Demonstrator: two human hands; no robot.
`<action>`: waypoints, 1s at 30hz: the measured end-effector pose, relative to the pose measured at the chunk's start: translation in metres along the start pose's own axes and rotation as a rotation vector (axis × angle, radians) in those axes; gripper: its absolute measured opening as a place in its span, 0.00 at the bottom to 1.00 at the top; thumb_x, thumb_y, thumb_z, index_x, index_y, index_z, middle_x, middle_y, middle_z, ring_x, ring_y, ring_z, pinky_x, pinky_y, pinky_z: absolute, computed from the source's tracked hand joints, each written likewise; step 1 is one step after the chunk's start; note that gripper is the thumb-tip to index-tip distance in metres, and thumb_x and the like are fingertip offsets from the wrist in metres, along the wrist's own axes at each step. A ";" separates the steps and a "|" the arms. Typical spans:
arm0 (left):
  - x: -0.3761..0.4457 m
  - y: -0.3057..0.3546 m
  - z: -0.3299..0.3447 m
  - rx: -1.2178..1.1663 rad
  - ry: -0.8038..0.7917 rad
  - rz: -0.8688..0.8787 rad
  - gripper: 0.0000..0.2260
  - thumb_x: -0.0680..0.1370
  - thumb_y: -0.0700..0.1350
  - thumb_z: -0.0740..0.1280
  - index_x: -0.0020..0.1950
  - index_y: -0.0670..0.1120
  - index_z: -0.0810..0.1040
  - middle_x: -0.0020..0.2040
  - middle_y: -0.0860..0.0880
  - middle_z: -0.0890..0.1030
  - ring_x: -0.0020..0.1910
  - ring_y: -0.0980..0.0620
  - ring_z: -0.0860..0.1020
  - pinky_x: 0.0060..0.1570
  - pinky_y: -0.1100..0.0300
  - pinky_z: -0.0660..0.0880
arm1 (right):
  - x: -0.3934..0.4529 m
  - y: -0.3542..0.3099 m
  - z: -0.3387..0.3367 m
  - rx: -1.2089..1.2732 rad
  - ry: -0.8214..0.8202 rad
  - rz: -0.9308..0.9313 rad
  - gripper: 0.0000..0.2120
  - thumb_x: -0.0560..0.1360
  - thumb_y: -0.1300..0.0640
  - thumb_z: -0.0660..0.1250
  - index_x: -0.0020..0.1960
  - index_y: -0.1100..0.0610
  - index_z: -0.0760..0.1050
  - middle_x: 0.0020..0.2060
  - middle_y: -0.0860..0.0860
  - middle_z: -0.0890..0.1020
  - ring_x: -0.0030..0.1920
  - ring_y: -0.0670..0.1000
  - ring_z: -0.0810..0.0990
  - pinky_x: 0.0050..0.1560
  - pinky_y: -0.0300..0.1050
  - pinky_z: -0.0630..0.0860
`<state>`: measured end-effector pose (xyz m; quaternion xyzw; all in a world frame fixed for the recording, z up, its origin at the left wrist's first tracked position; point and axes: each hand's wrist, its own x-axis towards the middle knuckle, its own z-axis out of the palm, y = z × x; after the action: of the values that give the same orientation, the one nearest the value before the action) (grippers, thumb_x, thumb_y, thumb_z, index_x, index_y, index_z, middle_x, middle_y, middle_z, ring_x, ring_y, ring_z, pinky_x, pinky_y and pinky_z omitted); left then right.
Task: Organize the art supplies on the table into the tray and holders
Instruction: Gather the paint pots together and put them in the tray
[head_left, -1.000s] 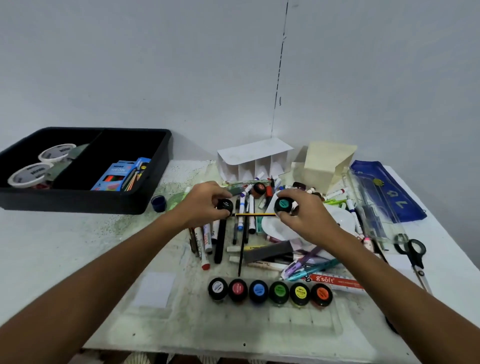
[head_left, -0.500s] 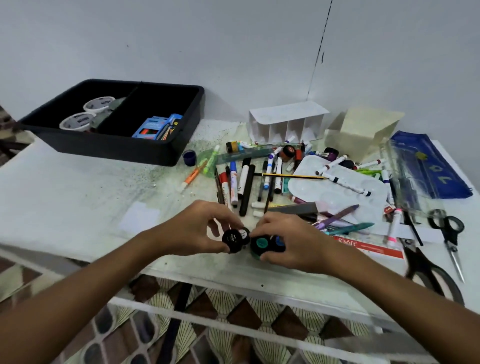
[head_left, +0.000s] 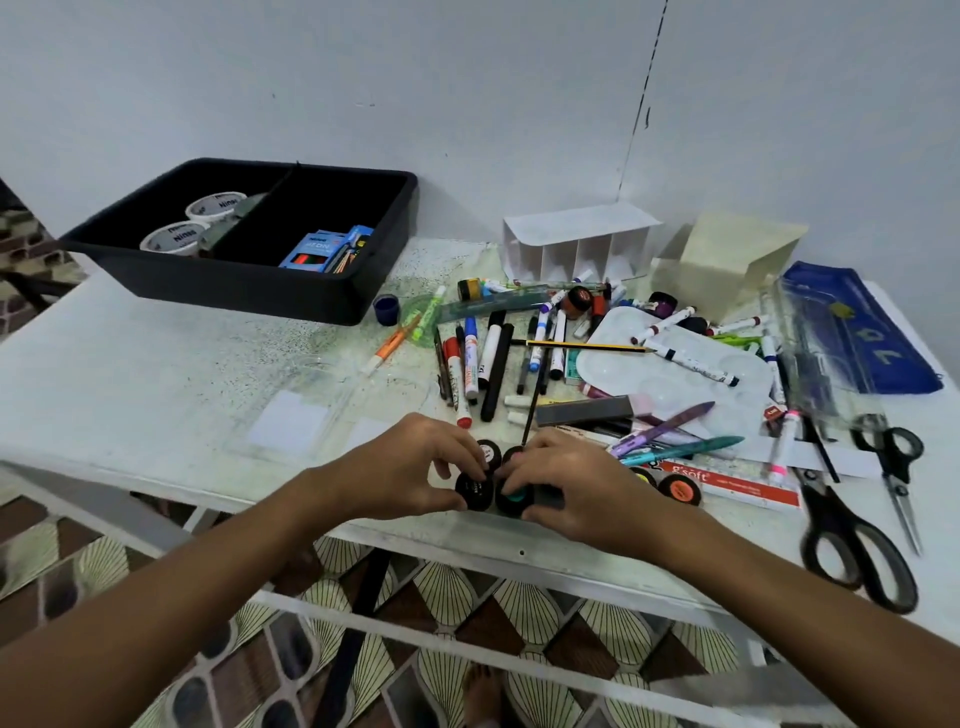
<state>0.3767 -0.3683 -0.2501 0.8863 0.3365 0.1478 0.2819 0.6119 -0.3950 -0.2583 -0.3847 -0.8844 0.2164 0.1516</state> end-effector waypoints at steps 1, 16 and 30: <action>0.000 -0.001 0.002 0.014 -0.003 0.000 0.12 0.69 0.42 0.77 0.52 0.47 0.85 0.53 0.51 0.83 0.47 0.57 0.79 0.43 0.64 0.77 | -0.001 0.002 0.002 0.014 0.017 0.008 0.14 0.70 0.58 0.72 0.55 0.53 0.81 0.54 0.50 0.82 0.55 0.48 0.73 0.51 0.53 0.76; -0.006 -0.006 0.006 0.022 0.016 -0.017 0.06 0.72 0.46 0.74 0.48 0.51 0.86 0.48 0.57 0.79 0.50 0.59 0.76 0.49 0.64 0.73 | -0.001 0.015 0.005 -0.189 0.068 -0.264 0.05 0.71 0.55 0.70 0.45 0.54 0.83 0.48 0.47 0.84 0.47 0.51 0.74 0.38 0.49 0.77; 0.014 -0.004 -0.006 0.019 -0.172 -0.084 0.05 0.72 0.45 0.75 0.47 0.50 0.86 0.46 0.57 0.80 0.45 0.58 0.76 0.41 0.65 0.73 | 0.013 0.011 -0.015 -0.206 -0.133 -0.223 0.10 0.72 0.61 0.65 0.47 0.52 0.85 0.46 0.45 0.83 0.46 0.48 0.69 0.42 0.39 0.67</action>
<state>0.3821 -0.3535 -0.2469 0.8835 0.3494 0.0557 0.3071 0.6174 -0.3745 -0.2494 -0.2826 -0.9472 0.1315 0.0755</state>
